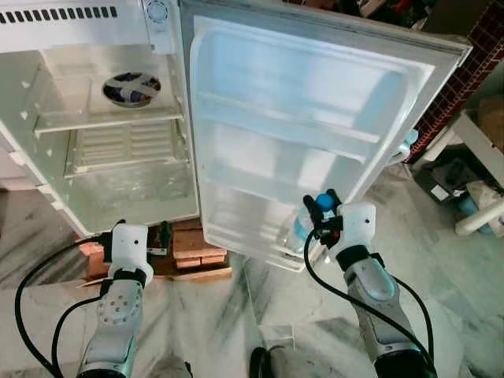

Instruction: Restocking fridge

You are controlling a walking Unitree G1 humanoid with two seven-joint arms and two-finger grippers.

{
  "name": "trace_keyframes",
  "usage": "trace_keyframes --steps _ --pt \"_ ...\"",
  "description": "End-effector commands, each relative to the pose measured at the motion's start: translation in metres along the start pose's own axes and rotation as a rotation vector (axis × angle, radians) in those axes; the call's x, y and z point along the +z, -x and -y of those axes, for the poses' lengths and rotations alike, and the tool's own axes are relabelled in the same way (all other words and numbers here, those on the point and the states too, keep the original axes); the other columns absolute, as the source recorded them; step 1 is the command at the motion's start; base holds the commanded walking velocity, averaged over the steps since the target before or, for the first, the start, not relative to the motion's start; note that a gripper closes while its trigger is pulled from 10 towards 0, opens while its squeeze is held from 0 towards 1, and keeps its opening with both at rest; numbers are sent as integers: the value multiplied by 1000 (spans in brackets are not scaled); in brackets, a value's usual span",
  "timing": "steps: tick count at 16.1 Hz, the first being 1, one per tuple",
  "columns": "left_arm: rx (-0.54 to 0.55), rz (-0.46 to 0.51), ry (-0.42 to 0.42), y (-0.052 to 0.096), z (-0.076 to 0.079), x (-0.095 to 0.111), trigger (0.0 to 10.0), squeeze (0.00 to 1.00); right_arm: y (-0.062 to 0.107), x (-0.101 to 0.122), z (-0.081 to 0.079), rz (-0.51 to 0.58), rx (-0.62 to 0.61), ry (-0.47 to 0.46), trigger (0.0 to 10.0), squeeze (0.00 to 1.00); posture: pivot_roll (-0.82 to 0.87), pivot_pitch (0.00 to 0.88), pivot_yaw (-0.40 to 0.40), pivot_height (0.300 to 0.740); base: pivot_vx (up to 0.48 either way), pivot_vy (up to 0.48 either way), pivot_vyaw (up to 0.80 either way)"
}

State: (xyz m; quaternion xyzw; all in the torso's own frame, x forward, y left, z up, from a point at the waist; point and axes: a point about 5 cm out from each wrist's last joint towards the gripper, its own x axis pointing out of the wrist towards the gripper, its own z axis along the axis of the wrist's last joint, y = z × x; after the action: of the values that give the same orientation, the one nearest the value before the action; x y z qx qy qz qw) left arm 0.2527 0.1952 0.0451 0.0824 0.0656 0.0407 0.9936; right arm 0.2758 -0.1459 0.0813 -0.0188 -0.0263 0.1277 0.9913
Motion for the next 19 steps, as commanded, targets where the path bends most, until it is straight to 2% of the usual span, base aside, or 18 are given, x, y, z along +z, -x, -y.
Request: trace_keyframes --steps 1,5,9,16,19 --pt "4 -20 -9 1 1 -4 10000 0 0 5 -1 24 9 -2 10000 0 86 108 -79 668 0 0 0" --pt "10 -21 -9 1 1 -4 10000 0 -1 5 -2 23 17 1 10000 0 86 109 -79 629 0 0 0" --pt "44 -22 -26 1 -1 -4 10000 0 -1 5 -2 19 24 -3 10000 0 85 112 -80 629 0 0 0" --pt "52 -3 -22 -2 0 1 10000 0 -12 7 -4 29 47 -4 10000 0 85 106 -78 629 0 0 0" --pt "51 0 -24 -2 0 1 10000 0 -11 6 -6 35 50 -4 10000 0 85 105 -78 629 0 0 0"
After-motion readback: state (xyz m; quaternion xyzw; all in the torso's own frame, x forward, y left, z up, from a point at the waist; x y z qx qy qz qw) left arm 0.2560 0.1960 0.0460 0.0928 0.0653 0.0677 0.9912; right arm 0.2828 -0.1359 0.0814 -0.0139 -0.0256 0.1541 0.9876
